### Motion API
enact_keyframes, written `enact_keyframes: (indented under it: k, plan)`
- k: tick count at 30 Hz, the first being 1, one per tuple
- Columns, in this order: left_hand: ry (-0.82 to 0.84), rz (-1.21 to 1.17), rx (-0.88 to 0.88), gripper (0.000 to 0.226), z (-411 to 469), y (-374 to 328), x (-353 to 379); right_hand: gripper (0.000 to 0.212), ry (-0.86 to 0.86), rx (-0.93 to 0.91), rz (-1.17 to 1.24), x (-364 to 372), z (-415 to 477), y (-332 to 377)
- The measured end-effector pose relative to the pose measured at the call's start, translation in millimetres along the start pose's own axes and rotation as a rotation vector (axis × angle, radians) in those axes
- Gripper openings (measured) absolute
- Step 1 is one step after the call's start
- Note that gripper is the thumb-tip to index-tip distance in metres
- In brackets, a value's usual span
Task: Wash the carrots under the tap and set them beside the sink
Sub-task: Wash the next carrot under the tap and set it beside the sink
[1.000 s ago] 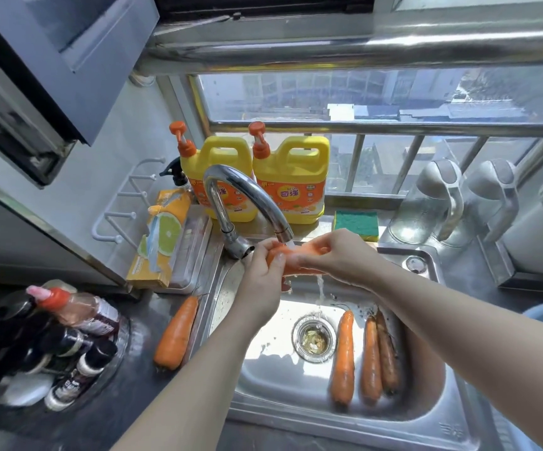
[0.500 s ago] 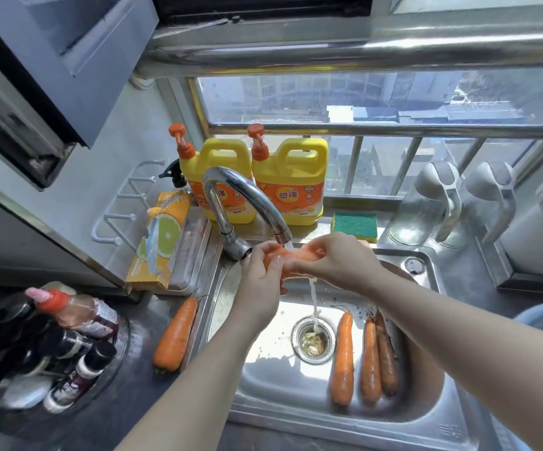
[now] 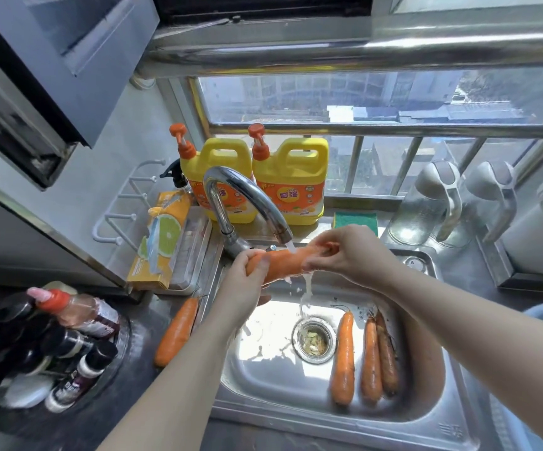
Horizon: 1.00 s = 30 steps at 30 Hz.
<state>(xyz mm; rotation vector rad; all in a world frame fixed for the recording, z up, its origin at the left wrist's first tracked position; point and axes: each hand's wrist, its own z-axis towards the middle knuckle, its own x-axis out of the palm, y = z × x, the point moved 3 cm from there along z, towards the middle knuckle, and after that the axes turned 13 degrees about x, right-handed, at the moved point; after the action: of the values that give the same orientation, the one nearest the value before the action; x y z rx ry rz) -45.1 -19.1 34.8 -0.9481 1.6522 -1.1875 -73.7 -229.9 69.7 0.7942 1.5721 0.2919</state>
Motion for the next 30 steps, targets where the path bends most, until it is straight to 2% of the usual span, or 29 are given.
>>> enact_keyframes:
  k: [3, 4, 7, 8, 10, 13, 14, 16, 18, 23, 25, 28, 30]
  plan:
    - [0.028, 0.051, 0.094, 0.038, -4.2, -1.4, 0.8, 0.059, -0.043, 0.063, -0.074, 2.3, 3.7, 0.3]
    - [0.011, 0.057, 0.106, 0.040, -3.3, 0.8, -0.2, 0.053, -0.011, 0.069, -0.071, 2.2, 3.4, 2.4]
    - [-0.045, 0.086, 0.076, 0.044, -0.9, 7.2, -7.1, 0.023, 0.234, 0.046, 0.094, -0.5, 4.3, 5.2]
    - [-0.059, 0.086, 0.063, 0.044, 0.1, 10.5, -8.6, 0.020, 0.291, 0.042, 0.118, -1.2, 3.0, 6.9]
    - [-0.073, 0.074, 0.051, 0.043, 0.0, 14.7, -7.1, 0.022, 0.248, 0.058, 0.062, 1.4, 1.1, 8.0]
    - [-0.085, 0.082, 0.065, 0.045, -1.0, 17.6, -1.8, 0.037, 0.052, 0.085, -0.089, 6.3, 1.6, 9.8]
    - [-0.087, 0.109, 0.066, 0.044, -1.1, 17.1, -2.7, 0.035, 0.078, 0.076, -0.058, 6.6, 2.0, 9.6]
    - [-0.083, 0.124, 0.047, 0.038, -1.0, 16.1, -7.1, 0.021, 0.248, 0.047, 0.102, 4.7, 3.0, 6.0]
    - [-0.072, 0.123, 0.019, 0.034, -0.9, 16.4, -9.6, 0.019, 0.350, 0.068, 0.274, 1.3, 2.7, 2.6]
    - [0.059, 0.085, -0.108, 0.044, -7.8, 17.3, 4.7, 0.049, 0.098, 0.338, 0.656, 8.8, 8.0, -2.8]
    - [0.140, 0.100, -0.098, 0.043, -12.4, 18.7, 10.4, 0.044, 0.077, 0.392, 0.756, 13.7, 4.5, -1.3]
    - [0.231, 0.214, 0.005, 0.033, -14.7, 17.2, 15.9, 0.034, 0.076, 0.410, 0.684, 25.3, -3.2, -0.3]
    - [0.267, 0.236, 0.014, 0.025, -16.9, 16.8, 22.3, 0.029, 0.046, 0.403, 0.647, 32.0, -4.6, 0.2]
